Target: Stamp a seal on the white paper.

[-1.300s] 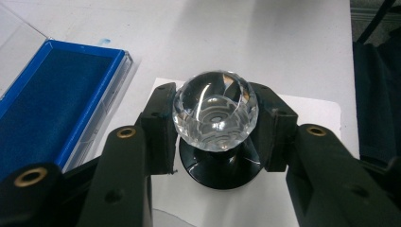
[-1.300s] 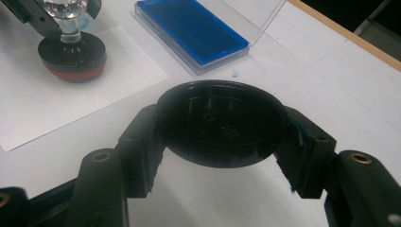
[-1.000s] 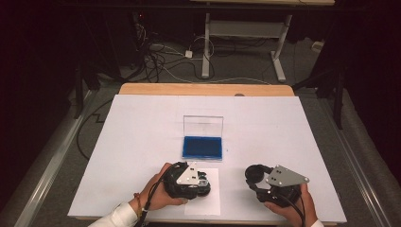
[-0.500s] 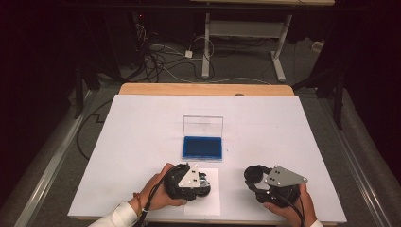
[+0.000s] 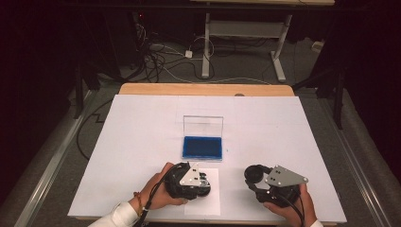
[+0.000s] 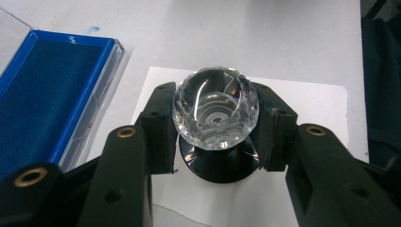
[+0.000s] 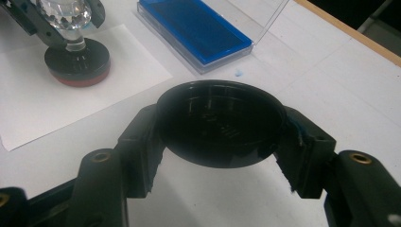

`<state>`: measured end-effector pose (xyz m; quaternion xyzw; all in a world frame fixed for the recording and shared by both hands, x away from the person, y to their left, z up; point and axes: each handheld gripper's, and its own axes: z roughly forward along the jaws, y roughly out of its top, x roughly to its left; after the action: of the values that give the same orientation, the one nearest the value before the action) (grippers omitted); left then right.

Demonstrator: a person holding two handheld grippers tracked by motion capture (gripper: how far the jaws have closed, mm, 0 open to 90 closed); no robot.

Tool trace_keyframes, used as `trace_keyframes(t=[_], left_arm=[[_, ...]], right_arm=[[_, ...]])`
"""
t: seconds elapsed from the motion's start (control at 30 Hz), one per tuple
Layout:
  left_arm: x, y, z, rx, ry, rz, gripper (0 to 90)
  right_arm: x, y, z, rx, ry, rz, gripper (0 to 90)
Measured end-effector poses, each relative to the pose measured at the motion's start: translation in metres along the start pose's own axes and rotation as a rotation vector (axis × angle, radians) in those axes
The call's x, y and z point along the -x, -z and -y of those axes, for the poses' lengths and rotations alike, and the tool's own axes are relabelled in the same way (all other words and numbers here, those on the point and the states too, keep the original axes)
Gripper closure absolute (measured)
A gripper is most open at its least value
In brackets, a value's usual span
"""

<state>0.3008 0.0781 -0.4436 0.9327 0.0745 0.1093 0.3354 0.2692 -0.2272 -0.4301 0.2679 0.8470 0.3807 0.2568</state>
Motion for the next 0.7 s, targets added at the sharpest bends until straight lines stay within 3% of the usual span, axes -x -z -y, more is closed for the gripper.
trace_keyframes(t=[0.7], left_arm=[[-0.0017, -0.0001, 0.0014, 0.003, 0.009, 0.014, 54.7]], right_arm=[[0.0001, 0.0011, 0.0001, 0.005, 0.002, -0.001, 38.8]])
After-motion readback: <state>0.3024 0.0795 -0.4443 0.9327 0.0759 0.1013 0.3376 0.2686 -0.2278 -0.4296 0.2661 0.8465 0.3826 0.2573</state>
